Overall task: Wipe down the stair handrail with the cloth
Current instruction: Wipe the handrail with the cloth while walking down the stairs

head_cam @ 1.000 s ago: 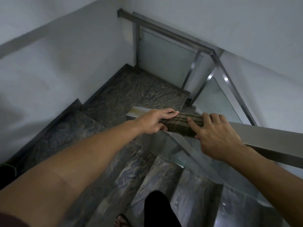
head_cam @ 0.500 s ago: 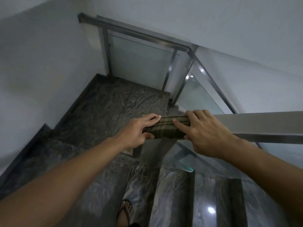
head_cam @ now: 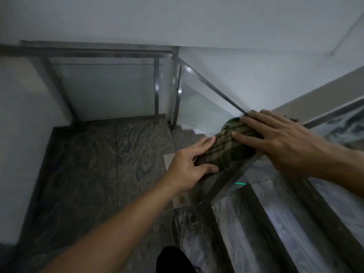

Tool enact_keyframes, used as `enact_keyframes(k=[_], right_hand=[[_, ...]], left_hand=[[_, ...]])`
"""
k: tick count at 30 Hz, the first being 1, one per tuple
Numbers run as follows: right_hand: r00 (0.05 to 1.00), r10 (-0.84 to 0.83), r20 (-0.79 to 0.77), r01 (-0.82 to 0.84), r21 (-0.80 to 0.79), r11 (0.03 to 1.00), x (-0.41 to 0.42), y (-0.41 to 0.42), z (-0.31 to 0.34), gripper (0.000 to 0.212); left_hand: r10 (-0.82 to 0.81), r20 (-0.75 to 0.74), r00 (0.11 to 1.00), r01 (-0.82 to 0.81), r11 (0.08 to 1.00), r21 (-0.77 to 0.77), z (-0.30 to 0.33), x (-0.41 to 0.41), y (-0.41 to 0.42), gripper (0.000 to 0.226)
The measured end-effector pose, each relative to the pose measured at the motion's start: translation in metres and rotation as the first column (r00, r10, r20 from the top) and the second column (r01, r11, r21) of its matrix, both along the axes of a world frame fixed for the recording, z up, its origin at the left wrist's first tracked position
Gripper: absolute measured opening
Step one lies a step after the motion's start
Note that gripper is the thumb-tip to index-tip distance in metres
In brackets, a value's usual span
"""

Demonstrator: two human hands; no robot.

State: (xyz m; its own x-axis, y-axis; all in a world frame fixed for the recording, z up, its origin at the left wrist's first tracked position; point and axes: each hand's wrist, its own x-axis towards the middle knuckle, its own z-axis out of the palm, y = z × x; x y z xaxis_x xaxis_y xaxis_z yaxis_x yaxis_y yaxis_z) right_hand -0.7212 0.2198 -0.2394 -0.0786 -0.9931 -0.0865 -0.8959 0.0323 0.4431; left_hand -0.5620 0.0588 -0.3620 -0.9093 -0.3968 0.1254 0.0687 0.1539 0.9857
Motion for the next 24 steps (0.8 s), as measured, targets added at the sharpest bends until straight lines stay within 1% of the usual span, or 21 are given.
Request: enact_keyframes(k=[2, 3, 5, 7, 8, 13, 15, 19, 21, 24], right_hand=[[0.996, -0.090, 0.006, 0.090, -0.056, 0.994, 0.020, -0.001, -0.014, 0.080], [0.990, -0.139, 0.012, 0.139, -0.072, 0.988, 0.031, -0.003, -0.021, 0.077], [0.977, -0.211, 0.028, 0.213, -0.113, 0.971, 0.047, -0.009, -0.029, 0.074], [0.962, -0.270, 0.034, 0.272, -0.134, 0.953, 0.057, -0.010, -0.035, 0.076], [0.950, -0.310, 0.032, 0.311, -0.139, 0.940, 0.062, -0.010, -0.037, 0.077], [0.892, -0.451, 0.032, 0.450, -0.167, 0.877, 0.082, -0.016, -0.048, 0.071], [0.869, -0.492, 0.050, 0.493, -0.172, 0.853, 0.091, -0.021, -0.055, 0.069], [0.818, -0.568, 0.094, 0.574, -0.222, 0.789, 0.109, -0.032, -0.069, 0.062], [0.788, -0.609, 0.091, 0.612, -0.233, 0.756, 0.118, -0.039, -0.074, 0.065], [0.729, -0.678, 0.092, 0.677, -0.240, 0.696, 0.131, -0.048, -0.080, 0.074]], left_hand=[[-0.098, -0.034, 0.995, 0.098, 0.995, 0.012, -0.006, 0.002, -0.015, 0.072], [-0.120, -0.055, 0.991, 0.121, 0.993, 0.014, -0.009, 0.001, -0.020, 0.070], [-0.113, -0.083, 0.990, 0.115, 0.993, 0.017, -0.008, -0.003, -0.028, 0.068], [-0.114, -0.058, 0.992, 0.116, 0.993, 0.036, -0.010, -0.007, -0.033, 0.066], [-0.139, -0.051, 0.989, 0.141, 0.989, 0.045, -0.013, -0.010, -0.037, 0.065], [-0.303, 0.005, 0.953, 0.303, 0.952, -0.036, -0.036, -0.028, -0.058, 0.045], [-0.373, 0.016, 0.928, 0.374, 0.927, -0.034, -0.042, -0.036, -0.067, 0.042], [-0.528, 0.025, 0.849, 0.529, 0.848, -0.043, -0.050, -0.049, -0.079, 0.034], [-0.579, 0.018, 0.815, 0.579, 0.814, -0.046, -0.050, -0.052, -0.082, 0.034], [-0.623, -0.037, 0.781, 0.620, 0.781, -0.066, -0.053, -0.057, -0.085, 0.039]])
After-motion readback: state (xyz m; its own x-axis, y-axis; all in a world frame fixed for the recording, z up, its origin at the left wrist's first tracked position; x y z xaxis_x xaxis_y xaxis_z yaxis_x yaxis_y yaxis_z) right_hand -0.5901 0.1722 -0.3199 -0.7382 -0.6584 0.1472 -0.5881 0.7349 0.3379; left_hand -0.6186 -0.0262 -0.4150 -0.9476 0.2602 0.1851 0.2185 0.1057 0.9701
